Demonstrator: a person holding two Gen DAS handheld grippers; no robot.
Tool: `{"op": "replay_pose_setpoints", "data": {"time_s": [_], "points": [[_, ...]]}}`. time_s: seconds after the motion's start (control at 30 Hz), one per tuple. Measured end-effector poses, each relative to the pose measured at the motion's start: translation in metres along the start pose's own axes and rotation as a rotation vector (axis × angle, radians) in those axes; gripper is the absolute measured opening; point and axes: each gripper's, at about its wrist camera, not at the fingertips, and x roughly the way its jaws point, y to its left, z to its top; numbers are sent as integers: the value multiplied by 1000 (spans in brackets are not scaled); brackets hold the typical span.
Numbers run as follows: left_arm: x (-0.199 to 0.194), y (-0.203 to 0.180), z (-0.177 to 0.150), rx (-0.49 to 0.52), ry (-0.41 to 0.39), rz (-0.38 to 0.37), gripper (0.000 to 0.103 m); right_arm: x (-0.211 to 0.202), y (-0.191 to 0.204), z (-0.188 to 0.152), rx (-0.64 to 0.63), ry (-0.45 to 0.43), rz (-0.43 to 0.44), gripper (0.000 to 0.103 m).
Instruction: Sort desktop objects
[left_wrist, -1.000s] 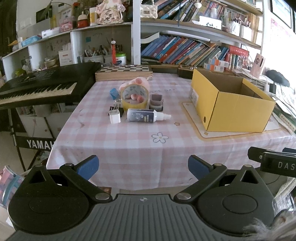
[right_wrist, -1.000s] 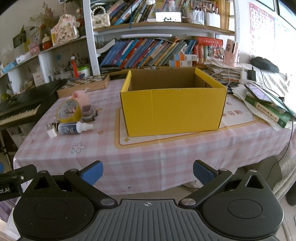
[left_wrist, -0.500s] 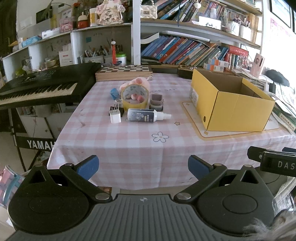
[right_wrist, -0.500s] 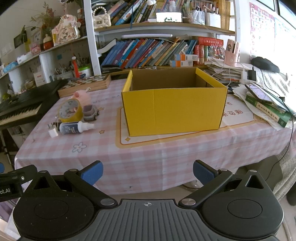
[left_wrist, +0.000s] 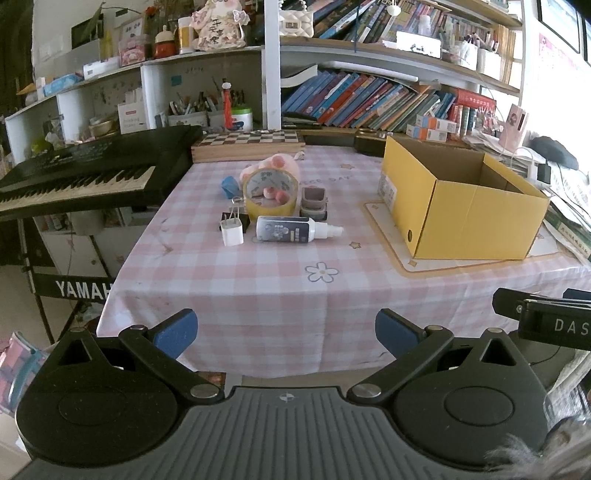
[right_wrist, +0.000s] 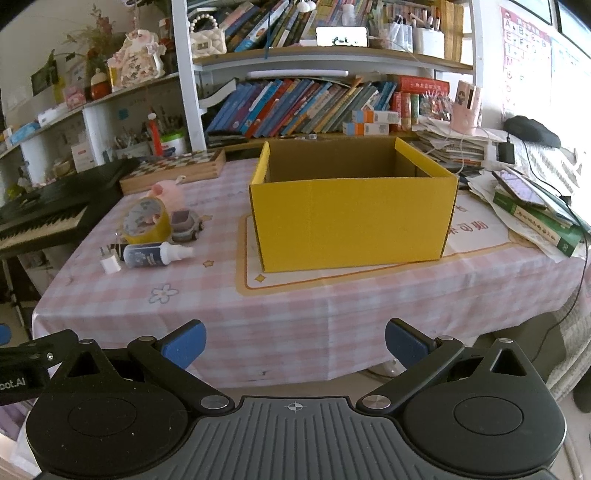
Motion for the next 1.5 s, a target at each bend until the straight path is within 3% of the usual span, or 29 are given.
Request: {"op": "replay_pose_setpoints", "data": {"time_s": [0.9, 1.5], "points": [[-7, 12, 5, -4, 10, 11, 103, 1, 9, 2, -19, -7, 24, 103], [-14, 28, 9, -42, 9, 48, 103, 1, 28, 6, -67, -11, 83, 103]]}}
